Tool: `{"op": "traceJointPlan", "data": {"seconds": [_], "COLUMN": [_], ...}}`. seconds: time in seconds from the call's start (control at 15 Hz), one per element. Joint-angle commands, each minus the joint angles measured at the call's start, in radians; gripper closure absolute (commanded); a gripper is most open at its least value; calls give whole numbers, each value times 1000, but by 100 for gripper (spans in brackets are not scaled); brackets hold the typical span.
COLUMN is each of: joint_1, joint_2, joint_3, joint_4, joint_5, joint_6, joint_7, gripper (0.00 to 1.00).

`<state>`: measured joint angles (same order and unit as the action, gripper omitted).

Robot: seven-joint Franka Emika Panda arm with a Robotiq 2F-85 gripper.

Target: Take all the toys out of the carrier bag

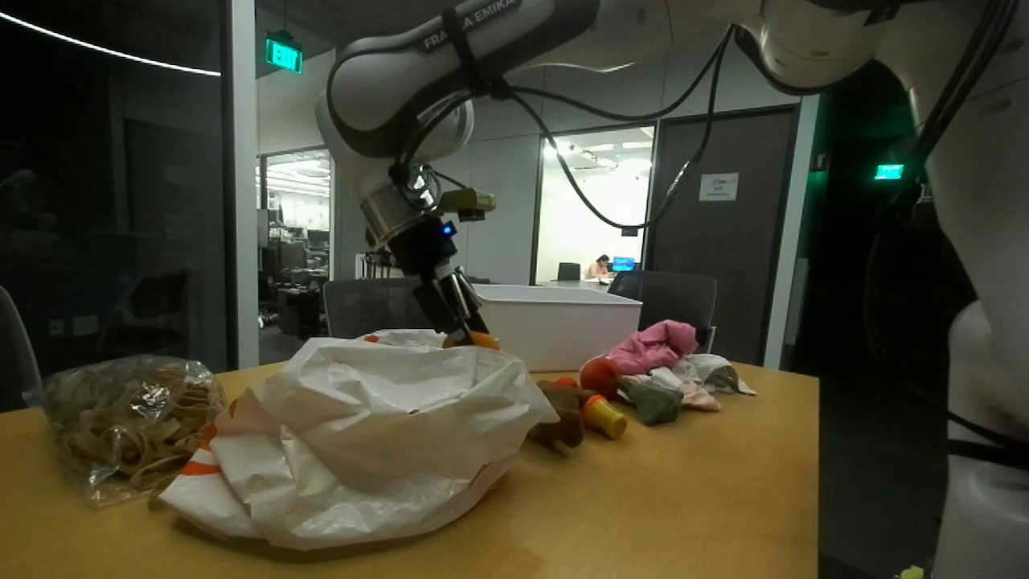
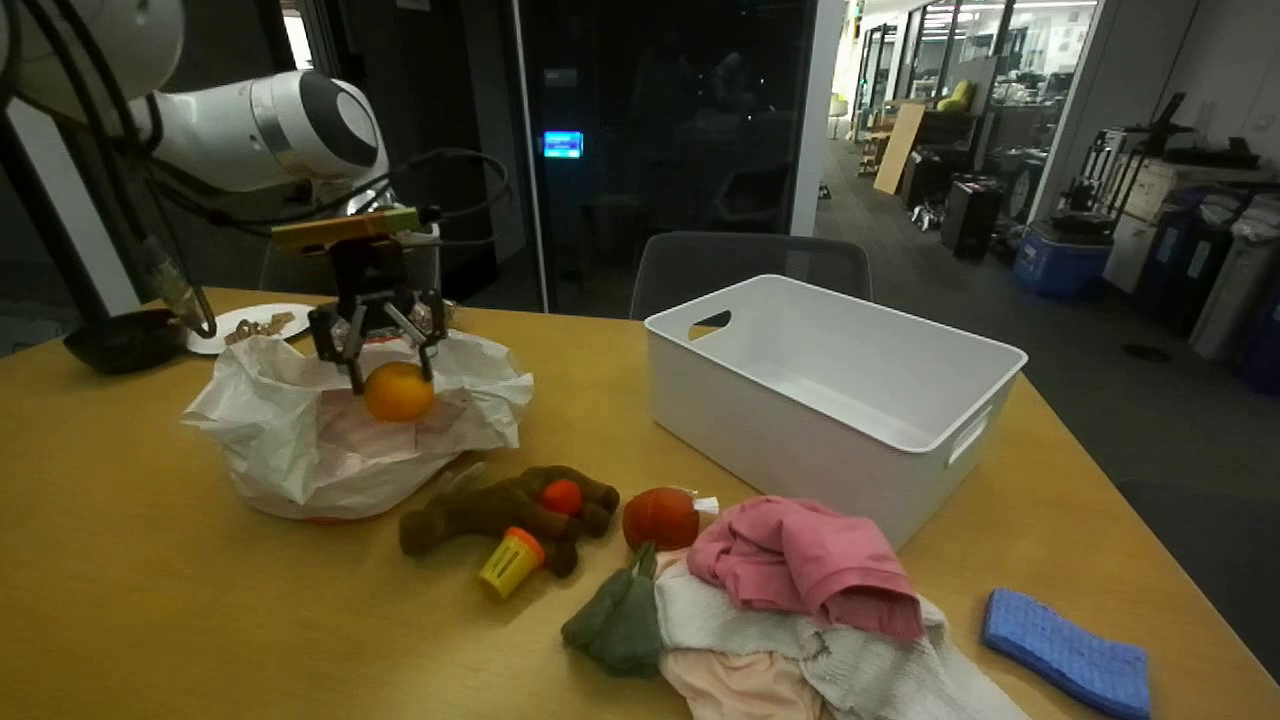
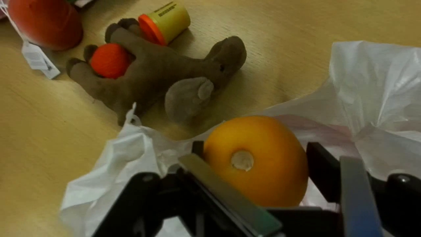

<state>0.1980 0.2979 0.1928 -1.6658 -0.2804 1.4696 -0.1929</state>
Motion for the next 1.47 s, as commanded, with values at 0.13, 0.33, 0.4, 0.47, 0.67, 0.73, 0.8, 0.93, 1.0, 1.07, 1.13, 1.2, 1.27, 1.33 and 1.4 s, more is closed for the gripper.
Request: {"op": "traceJointPlan", "data": {"seconds": [0.13,0.33,0.4,0.47,0.67,0.73,0.8,0.93,1.0,1.07,1.13,1.2,1.27,1.33,1.4], "joint_1": [-23,-58,-72,-85,-119,-129,-136,-147,-153,-156,-159,-161,-160,-160,-156], "joint_2": [-113,-132,-129,-120,-83,-68,-54,-14,5,23,37,46,50,55,48], "joint_3": [-54,-102,-118,-134,-179,-192,-206,-230,-239,-245,-248,-251,-253,-255,-254], "joint_4": [-17,-41,-48,-54,-73,-76,-86,-81,-79,-76,-73,-74,-76,-76,-81], "joint_5": [-5,-15,-19,-22,-35,-35,-46,-53,-45,-33,-18,-12,-8,-5,-7], "joint_6": [-42,-50,-49,-49,-42,-44,-38,-43,-36,-24,-20,-12,-4,4,16], "joint_7": [155,248,278,308,415,452,494,572,593,619,630,641,653,661,668], "gripper": [47,47,47,47,47,47,47,47,47,47,47,47,6,5,0]}}
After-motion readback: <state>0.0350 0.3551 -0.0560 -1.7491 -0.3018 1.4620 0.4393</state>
